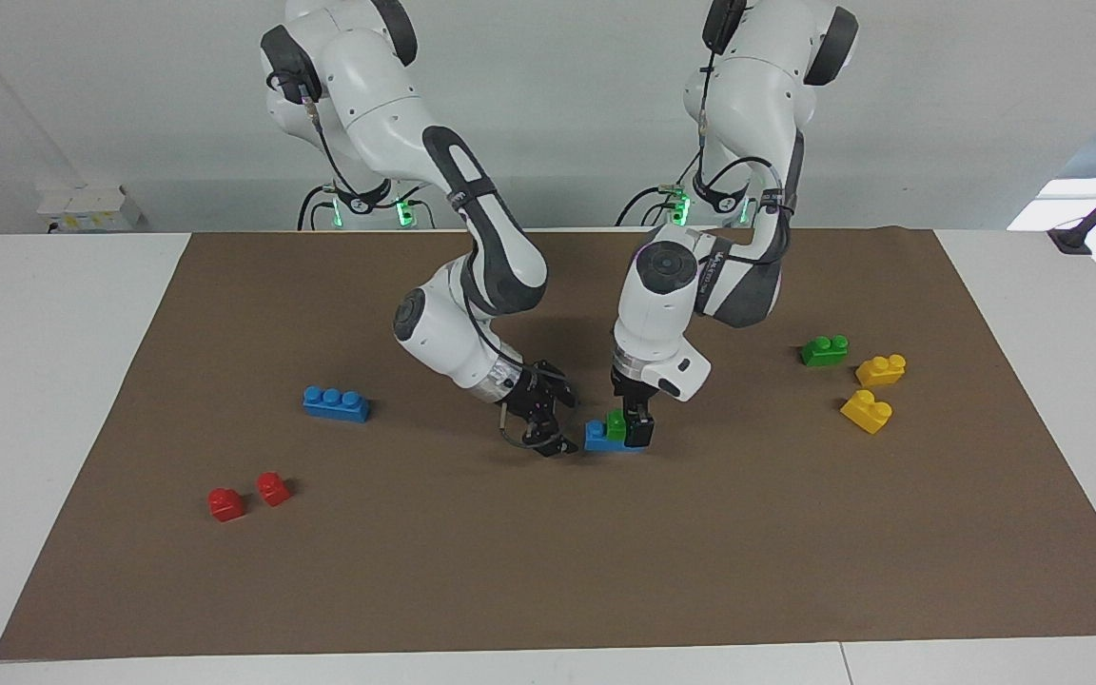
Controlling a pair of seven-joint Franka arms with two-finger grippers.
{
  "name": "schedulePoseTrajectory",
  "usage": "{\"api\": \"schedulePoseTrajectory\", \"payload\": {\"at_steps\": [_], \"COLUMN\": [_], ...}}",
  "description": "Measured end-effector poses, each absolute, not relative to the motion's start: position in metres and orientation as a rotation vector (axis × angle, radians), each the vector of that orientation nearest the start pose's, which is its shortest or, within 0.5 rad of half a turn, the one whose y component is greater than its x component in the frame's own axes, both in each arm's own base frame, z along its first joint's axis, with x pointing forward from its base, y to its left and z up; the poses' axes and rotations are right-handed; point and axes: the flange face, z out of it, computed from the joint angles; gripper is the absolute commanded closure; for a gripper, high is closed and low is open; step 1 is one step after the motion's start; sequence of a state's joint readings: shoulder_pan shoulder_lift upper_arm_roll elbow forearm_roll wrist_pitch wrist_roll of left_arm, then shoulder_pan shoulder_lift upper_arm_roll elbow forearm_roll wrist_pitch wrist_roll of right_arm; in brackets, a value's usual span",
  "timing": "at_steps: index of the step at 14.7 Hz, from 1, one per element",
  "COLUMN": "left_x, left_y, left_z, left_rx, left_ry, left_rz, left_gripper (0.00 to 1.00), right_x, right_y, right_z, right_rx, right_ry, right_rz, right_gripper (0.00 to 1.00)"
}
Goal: Remove green block with left arm and hold with right
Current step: 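Close the left gripper on green while the right gripper grips blue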
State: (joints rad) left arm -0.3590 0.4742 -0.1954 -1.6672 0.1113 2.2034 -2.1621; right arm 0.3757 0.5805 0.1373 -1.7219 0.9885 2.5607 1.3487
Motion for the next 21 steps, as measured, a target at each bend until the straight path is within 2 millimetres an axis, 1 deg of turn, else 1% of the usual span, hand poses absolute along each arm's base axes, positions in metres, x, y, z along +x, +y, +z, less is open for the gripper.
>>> {"api": "schedulePoseTrajectory", "payload": {"at_steps": [3, 6, 9, 12, 14, 16, 17, 18, 19, 21], "left_x": [0.588, 0.587, 0.588, 0.588, 0.589, 0.590, 0.590, 0.591, 0.591, 0.591], "left_y": [-0.342, -0.341, -0.340, -0.339, -0.337, -0.334, -0.332, -0.330, -0.330, -0.329], "left_z": [0.342, 0.342, 0.342, 0.341, 0.341, 0.341, 0.341, 0.341, 0.341, 0.341], "left_rx": [-2.272, -2.269, -2.267, -2.263, -2.254, -2.247, -2.243, -2.240, -2.238, -2.237], "left_ry": [-2.268, -2.265, -2.265, -2.264, -2.264, -2.263, -2.264, -2.264, -2.264, -2.263], "left_rz": [-0.031, -0.030, -0.031, -0.031, -0.031, -0.030, -0.030, -0.030, -0.031, -0.031], "left_gripper": [0.00, 0.00, 0.00, 0.00, 0.00, 0.00, 0.00, 0.00, 0.00, 0.00], "right_x": [0.617, 0.614, 0.613, 0.614, 0.611, 0.610, 0.611, 0.611, 0.612, 0.615], "right_y": [0.323, 0.329, 0.334, 0.350, 0.361, 0.366, 0.367, 0.367, 0.366, 0.364], "right_z": [0.276, 0.276, 0.270, 0.267, 0.260, 0.252, 0.248, 0.245, 0.243, 0.246], "right_rx": [-1.685, -1.694, -1.701, -1.713, -1.725, -1.725, -1.724, -1.723, -1.721, -1.713], "right_ry": [1.825, 1.817, 1.817, 1.796, 1.790, 1.793, 1.797, 1.801, 1.804, 1.803], "right_rz": [0.565, 0.569, 0.578, 0.586, 0.591, 0.581, 0.578, 0.575, 0.574, 0.569], "right_gripper": [0.07, 0.07, 0.07, 0.07, 0.07, 0.08, 0.12, 0.18, 0.27, 0.57]}}
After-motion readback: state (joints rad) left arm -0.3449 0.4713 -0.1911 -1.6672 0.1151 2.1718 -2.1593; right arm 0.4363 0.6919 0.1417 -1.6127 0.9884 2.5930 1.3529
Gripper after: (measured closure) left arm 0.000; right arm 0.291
